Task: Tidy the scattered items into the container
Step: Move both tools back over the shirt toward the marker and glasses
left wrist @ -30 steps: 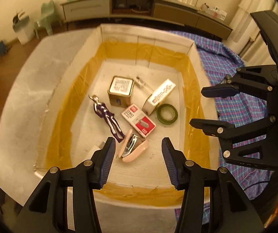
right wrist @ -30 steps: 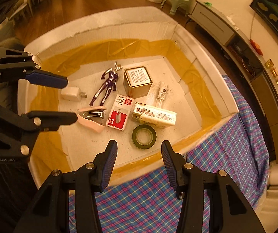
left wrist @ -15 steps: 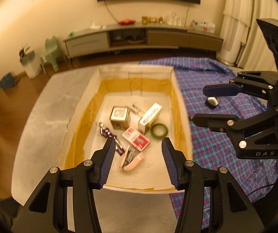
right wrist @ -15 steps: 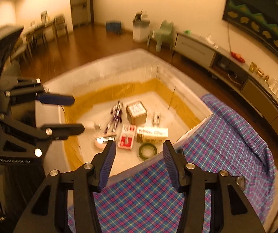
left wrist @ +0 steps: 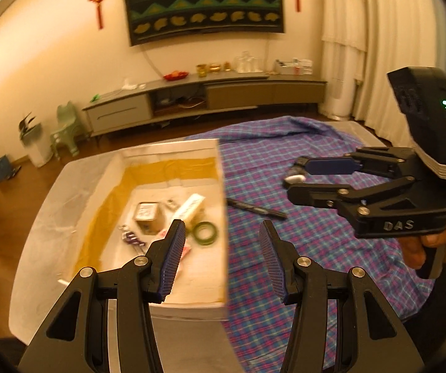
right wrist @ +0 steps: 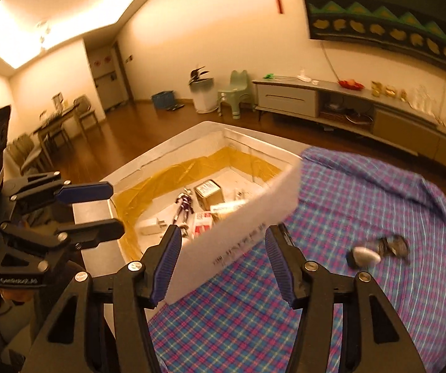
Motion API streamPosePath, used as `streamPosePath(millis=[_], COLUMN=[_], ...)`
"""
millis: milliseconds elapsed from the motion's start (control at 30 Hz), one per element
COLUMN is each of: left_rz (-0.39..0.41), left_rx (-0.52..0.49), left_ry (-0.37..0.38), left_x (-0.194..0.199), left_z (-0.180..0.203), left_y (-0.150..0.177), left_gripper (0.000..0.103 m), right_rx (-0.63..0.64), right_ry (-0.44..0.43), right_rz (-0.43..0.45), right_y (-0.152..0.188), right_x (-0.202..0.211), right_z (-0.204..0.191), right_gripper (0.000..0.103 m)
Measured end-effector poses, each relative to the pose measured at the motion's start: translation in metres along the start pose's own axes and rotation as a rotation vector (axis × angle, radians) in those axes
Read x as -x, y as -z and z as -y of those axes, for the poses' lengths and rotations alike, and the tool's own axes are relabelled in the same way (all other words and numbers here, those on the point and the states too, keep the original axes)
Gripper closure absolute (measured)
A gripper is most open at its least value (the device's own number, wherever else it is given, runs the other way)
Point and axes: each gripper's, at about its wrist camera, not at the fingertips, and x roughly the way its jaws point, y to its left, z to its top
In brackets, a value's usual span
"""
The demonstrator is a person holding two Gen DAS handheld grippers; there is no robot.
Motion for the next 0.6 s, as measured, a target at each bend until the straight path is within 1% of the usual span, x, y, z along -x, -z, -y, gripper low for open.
streamPosePath(millis=[67,100,167,267,333,433,500,600], left_rz=[-0.001,-0.004,-0.022,-0.055,-0.078,-0.133,-0.18,-0.233], left_rx=[-0.032,-0.047,-0.058,-0.048,-0.037,0.016,0.077,0.165], left_ry=[0.018,0.033,0.063,0.1,0.129,0.155,0.172,0.149], left_x=[-0.005,-0.008,-0.018,-0.038,-0.055,-0.088,-0.113,-0.15], left_z=[0.016,0.025,0.041,0.062,0.074,0.087,0.087,0.082], left_y=[0.0,0.0,-0.001,-0.004,-0.007,-0.01,-0.012,-0.015], left_gripper=[0.05,0.05,0.05,0.05,0.049,0.047,0.047,0.047], right_rx=[-0.035,-0.038,-0.087,-0.163,-0.206,-0.264,-0.278,-0.365], right_ry=[0.004,-0.017,-0.013,0.03,0.074,0.106,0.078,0.061], right_rz=[0.008,0.001,-0.003,-0.026,-0.057,-0.105,-0.151,-0.191], right_y=[0.011,0.018,0.03,0.046,0.055,0.063,0.064,0.059], right_x=[0.006,0.009,0.01,0.004,-0.002,-0.011,-0.019,-0.037], right_z=[0.014,0.023,0.043,0.073,0.095,0.125,0.143,0.172], right_gripper=[0.045,0.045,0.045,0.045,0.045,0.045,0.045,0.045])
